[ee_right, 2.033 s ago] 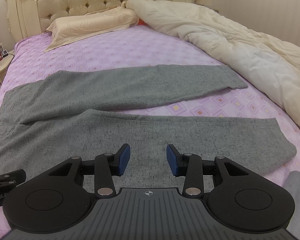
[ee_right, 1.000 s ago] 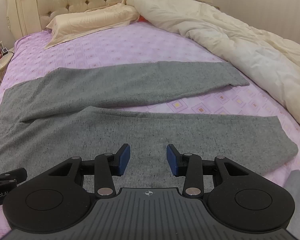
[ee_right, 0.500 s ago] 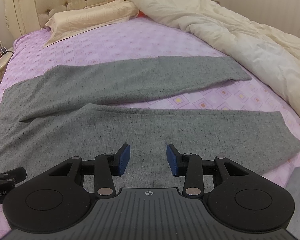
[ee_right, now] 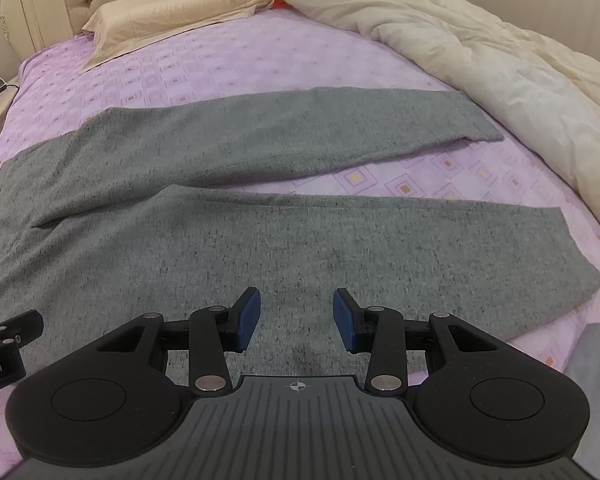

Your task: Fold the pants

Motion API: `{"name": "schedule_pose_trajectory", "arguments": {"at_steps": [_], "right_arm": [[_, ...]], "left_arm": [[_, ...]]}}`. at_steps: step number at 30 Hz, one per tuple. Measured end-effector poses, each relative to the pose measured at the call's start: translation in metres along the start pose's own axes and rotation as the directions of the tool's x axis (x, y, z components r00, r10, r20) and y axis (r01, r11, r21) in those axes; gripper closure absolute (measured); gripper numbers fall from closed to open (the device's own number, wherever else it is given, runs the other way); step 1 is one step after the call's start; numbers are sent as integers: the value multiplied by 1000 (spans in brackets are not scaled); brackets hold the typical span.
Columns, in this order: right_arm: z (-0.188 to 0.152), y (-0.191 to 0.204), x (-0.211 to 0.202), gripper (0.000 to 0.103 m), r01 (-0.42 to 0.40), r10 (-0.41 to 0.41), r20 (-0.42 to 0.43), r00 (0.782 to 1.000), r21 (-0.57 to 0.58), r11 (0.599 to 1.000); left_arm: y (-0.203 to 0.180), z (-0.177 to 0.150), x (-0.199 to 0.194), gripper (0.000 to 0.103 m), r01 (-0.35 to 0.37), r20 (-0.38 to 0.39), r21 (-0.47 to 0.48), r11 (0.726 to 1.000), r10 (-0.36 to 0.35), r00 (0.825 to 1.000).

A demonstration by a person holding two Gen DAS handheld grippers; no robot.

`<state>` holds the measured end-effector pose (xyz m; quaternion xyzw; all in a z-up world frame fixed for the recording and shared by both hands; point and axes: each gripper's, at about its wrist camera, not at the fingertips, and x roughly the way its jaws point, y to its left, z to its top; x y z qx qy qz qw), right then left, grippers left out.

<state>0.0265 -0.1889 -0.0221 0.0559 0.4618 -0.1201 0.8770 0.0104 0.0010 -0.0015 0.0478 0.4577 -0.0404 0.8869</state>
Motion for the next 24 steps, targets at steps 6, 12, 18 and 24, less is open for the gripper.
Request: {"name": "schedule_pose_trajectory", "arguments": {"at_steps": [6,12,18,24], "right_arm": [[4,0,-1,64,-16,16,-34,999,4,1000],[8,5,-2,64,-28,28,-67,997,-3,1000],[14,4,-5,64,-32,34,-102,994,18,999],[16,5,-4,64,-30,33,-151,988,26,999]], "left_arm": [[-3,3,1,27,4,-15,15,1000,-4,1000],[-6,7,-1,27,-9,-7,34,999,9,1000],[-7,11,-3,27,5,-1,53,999,-5,1000],[-9,19,0,27,49,-8,60,997,-49,999]]}}
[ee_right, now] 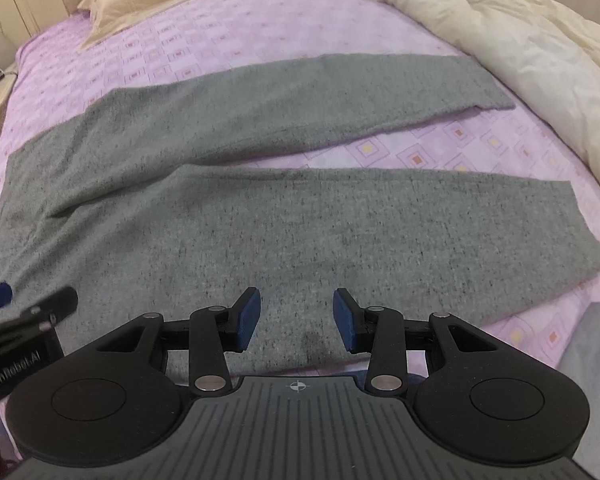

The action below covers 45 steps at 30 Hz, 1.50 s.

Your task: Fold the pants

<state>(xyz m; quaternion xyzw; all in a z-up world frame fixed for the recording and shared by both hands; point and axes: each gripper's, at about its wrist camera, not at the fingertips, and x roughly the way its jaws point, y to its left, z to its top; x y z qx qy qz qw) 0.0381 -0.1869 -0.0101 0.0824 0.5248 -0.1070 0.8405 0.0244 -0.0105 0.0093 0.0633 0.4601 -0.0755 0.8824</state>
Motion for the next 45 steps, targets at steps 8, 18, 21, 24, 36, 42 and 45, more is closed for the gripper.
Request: {"name": "schedule_pose_trajectory", "arguments": {"at_steps": [8,18,21,24,36,42,45], "right_arm": [[19,0,-4,64,57,-58,-38,998,-26,998],[49,-28,-14,64,101,-101,-15,995,-7,995],[56,-45,-12,64,91,-90,-27,996,40,995],[64,-69,-11,64,103,-101,-23,995,114,988],[68,-182,-31,65,269,-304,46,952,350,897],[88,-179,-62,65,189,-286,296,911,315,930],[103,-160,-62,65,168,-251,356,900,247,954]], "left_arm": [[1,15,1,27,25,-19,-8,1000,-25,1000],[5,38,-3,27,38,2,-22,999,-38,999],[3,45,-2,27,42,7,-22,999,-42,999],[2,51,-1,27,45,10,-17,999,-45,999],[24,90,8,27,12,35,-80,997,-9,999],[36,115,8,27,-12,66,-105,994,19,998],[39,131,8,27,-17,85,-116,993,27,996]]}}
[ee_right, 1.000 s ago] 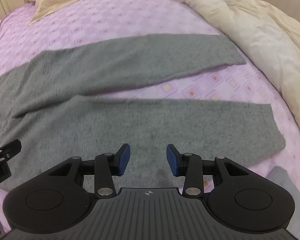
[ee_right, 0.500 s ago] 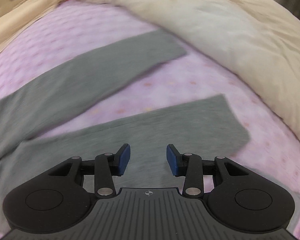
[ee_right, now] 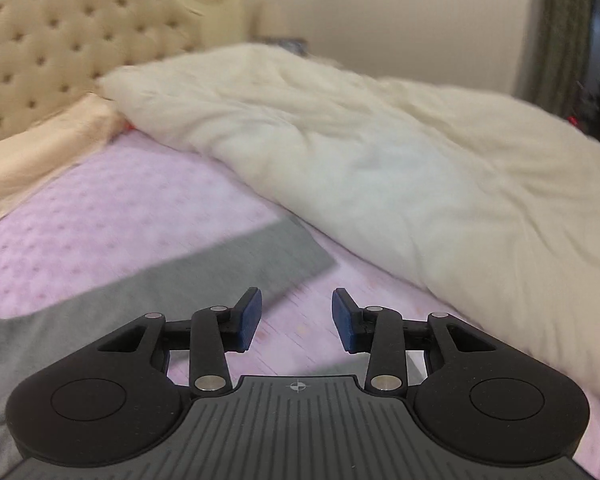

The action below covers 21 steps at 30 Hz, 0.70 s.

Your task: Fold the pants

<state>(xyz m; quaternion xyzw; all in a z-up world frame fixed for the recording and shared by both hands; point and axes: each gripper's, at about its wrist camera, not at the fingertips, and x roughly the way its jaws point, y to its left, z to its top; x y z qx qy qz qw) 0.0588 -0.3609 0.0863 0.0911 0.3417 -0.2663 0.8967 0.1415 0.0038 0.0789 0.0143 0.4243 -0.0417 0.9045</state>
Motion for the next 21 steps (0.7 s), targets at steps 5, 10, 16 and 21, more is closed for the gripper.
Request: {"name": "schedule_pose_trajectory", "arguments": {"at_steps": [5,10,16,21], "right_arm": [[4,44,28,65,-54,59,57,997,-89,995],[-3,88,88,65,-183,166,-108,980,-167,969],[-10,137,134,65,-221,174,-204,963,-234,947],[9,153,188,65,-184,146,-270,952,-118,976]], "left_arm": [[4,17,4,26,-12,50,-8,1000,12,999],[1,9,26,25,-56,41,66,996,54,998],[-1,-10,72,25,-1,-47,72,997,5,999],[3,-15,113,27,8,-129,59,998,0,992]]}}
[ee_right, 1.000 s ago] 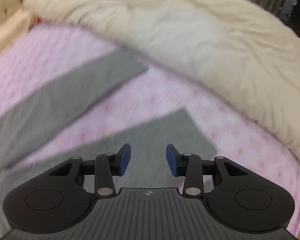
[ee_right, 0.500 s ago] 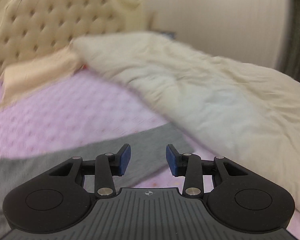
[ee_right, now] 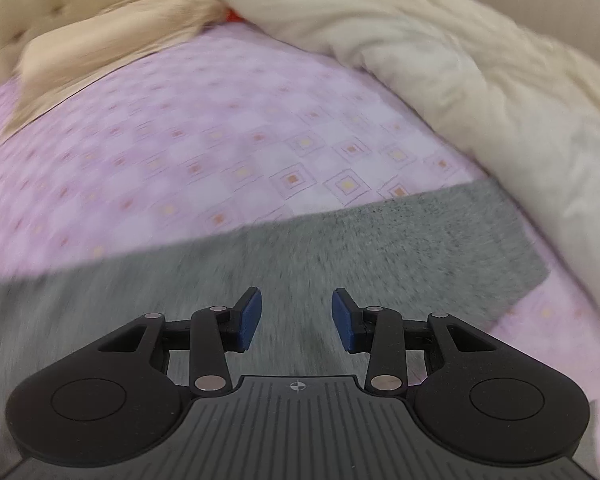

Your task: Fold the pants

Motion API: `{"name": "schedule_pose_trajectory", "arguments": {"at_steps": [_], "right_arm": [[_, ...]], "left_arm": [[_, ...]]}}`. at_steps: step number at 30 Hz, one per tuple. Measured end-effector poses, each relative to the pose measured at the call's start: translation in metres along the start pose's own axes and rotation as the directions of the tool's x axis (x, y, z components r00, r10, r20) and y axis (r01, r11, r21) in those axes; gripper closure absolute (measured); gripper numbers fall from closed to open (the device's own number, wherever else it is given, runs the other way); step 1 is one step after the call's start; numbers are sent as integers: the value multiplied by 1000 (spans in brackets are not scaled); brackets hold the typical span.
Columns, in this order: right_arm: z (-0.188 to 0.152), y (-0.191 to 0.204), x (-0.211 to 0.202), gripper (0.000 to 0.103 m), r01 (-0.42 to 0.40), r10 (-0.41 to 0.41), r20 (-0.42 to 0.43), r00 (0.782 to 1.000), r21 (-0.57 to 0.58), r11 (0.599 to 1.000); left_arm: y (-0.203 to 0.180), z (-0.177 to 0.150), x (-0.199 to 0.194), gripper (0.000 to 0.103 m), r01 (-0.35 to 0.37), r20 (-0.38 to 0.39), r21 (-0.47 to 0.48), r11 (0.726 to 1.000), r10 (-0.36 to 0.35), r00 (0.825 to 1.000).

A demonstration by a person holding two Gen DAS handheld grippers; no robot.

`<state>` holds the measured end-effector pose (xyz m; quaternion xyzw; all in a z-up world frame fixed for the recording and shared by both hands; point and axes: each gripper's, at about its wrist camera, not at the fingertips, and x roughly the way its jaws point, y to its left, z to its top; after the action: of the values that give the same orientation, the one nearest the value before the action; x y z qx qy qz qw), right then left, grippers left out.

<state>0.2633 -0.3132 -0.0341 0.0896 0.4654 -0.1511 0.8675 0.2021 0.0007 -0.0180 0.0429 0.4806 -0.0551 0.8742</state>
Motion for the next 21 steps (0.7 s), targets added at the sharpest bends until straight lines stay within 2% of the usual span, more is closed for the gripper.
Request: {"name": "schedule_pose_trajectory", "arguments": {"at_steps": [4,10,13,15,18,19,20,21], "right_arm": [[25,-9,35,65,3,3,-37,999,165,986],[50,-7,74,65,75,-63,-50,997,281,957],[58,-9,95,65,105,-80,-90,993,318,942],[58,-9,104,65,130,-95,-122,988,329,935],[58,-5,105,65,173,-137,-145,980,277,945],[56,-3,103,68,180,-143,-157,977,255,950],[54,-4,100,85,178,-139,-166,976,246,953],[51,-7,96,92,165,-126,-168,978,245,955]], "left_arm": [[1,3,27,27,12,-36,4,1000,-12,999],[2,-4,61,27,28,-118,-4,1000,-28,993],[-5,-12,62,23,9,-86,50,999,-5,996],[-4,-14,61,23,13,-80,47,999,-10,997],[-2,-16,61,21,20,-82,44,999,-16,996],[-2,-17,60,21,19,-81,46,999,-15,997],[-2,-17,59,20,17,-79,46,999,-14,997],[-3,-18,59,21,16,-78,45,999,-13,997]]}}
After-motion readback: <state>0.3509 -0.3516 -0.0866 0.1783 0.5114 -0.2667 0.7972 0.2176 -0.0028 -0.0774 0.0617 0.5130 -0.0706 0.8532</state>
